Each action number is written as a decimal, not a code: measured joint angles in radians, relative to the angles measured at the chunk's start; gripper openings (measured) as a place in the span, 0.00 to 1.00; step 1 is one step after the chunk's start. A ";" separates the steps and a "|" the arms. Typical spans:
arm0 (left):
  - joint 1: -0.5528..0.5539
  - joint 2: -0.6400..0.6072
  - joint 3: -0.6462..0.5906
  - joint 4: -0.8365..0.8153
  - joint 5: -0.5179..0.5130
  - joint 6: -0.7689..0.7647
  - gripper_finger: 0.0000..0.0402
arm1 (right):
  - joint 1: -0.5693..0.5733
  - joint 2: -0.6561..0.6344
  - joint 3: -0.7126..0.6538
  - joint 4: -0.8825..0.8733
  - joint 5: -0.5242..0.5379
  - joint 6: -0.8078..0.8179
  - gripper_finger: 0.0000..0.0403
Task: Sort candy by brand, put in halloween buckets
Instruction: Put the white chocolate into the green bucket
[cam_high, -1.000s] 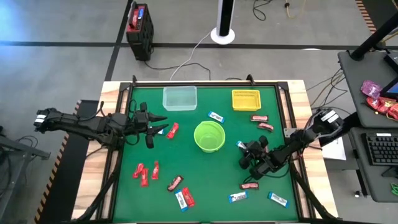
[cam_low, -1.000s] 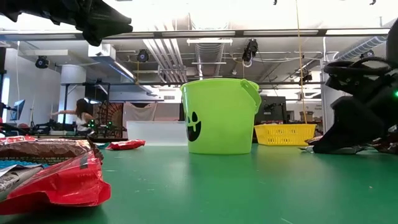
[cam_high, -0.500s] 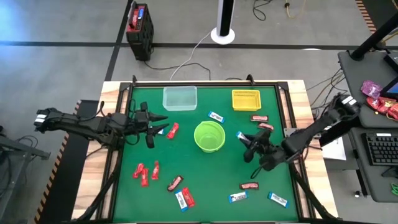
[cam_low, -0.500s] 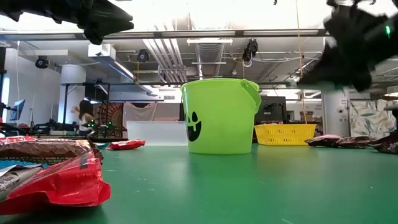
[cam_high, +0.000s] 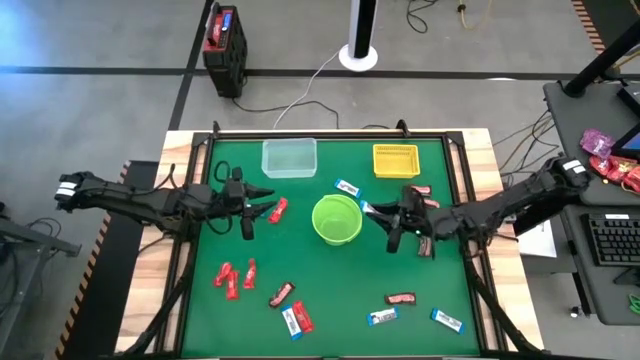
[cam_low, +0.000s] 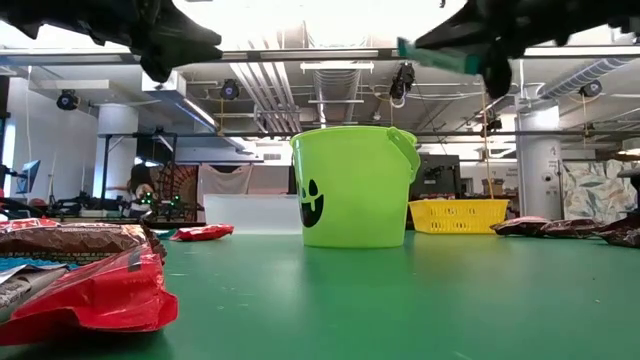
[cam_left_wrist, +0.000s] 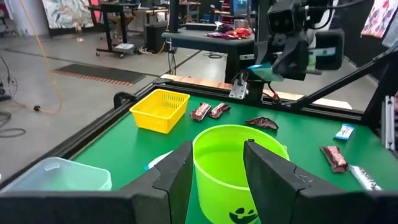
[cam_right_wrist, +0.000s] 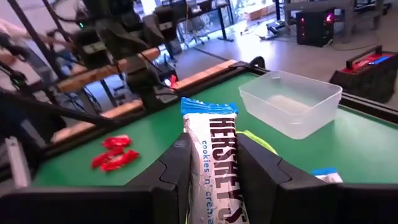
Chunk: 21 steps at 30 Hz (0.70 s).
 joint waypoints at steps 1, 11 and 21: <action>0.000 0.000 0.000 0.001 0.000 -0.012 0.32 | -0.016 0.021 0.010 0.000 -0.010 -0.009 0.23; 0.000 0.029 0.000 0.009 0.000 -0.148 0.32 | -0.104 0.275 0.165 -0.003 -0.089 -0.144 0.23; -0.020 0.083 0.000 0.035 0.007 -0.243 0.32 | -0.122 0.430 0.349 -0.198 -0.089 -0.115 0.38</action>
